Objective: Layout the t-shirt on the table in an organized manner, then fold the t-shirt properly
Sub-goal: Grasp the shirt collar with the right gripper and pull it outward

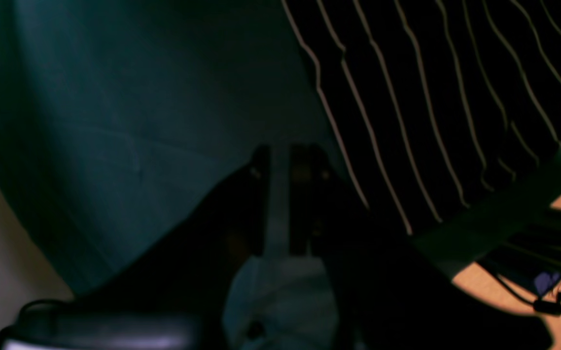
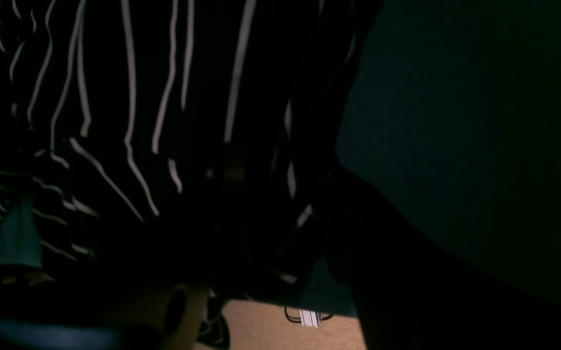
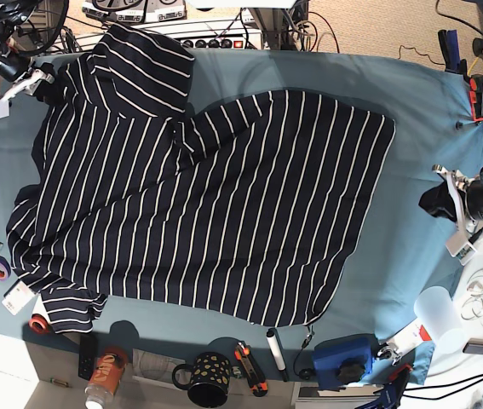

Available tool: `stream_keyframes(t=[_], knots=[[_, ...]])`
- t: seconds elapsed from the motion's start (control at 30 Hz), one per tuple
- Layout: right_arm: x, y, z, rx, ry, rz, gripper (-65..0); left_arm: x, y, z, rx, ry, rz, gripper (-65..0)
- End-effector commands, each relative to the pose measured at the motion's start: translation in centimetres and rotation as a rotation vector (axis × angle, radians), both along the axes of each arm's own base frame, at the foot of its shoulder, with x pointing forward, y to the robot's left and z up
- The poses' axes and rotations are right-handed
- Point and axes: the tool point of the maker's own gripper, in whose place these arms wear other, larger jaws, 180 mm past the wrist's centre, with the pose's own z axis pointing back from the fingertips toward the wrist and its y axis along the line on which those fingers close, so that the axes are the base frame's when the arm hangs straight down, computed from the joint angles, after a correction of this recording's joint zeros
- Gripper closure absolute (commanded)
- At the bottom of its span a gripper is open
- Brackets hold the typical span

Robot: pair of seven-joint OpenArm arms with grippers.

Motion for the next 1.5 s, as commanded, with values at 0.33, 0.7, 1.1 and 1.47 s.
stream_keyframes(t=[0.33, 0.7, 1.1, 1.47], knots=[[-0.6, 1.2, -1.3, -0.008, 0.083, 0.065, -18.6, 1.3, 0.2, 2.1, -0.018, -0.079, 0.007, -6.5], [3.3, -0.3, -0.3, -0.135, 0.041, 0.095, 0.0, 1.2, 0.3, 1.9, -0.011, -0.07, 0.006, -6.4], [12.7, -9.9, 10.4, -0.528, -0.216, -0.044, 0.0, 0.4, 0.5, 1.1, -0.004, -0.026, 0.014, -6.4], [15.6, -9.0, 10.9, -0.632, -0.254, -0.003, 0.0, -0.4, 0.3, 0.2, -0.006, 0.003, 0.016, -6.4]])
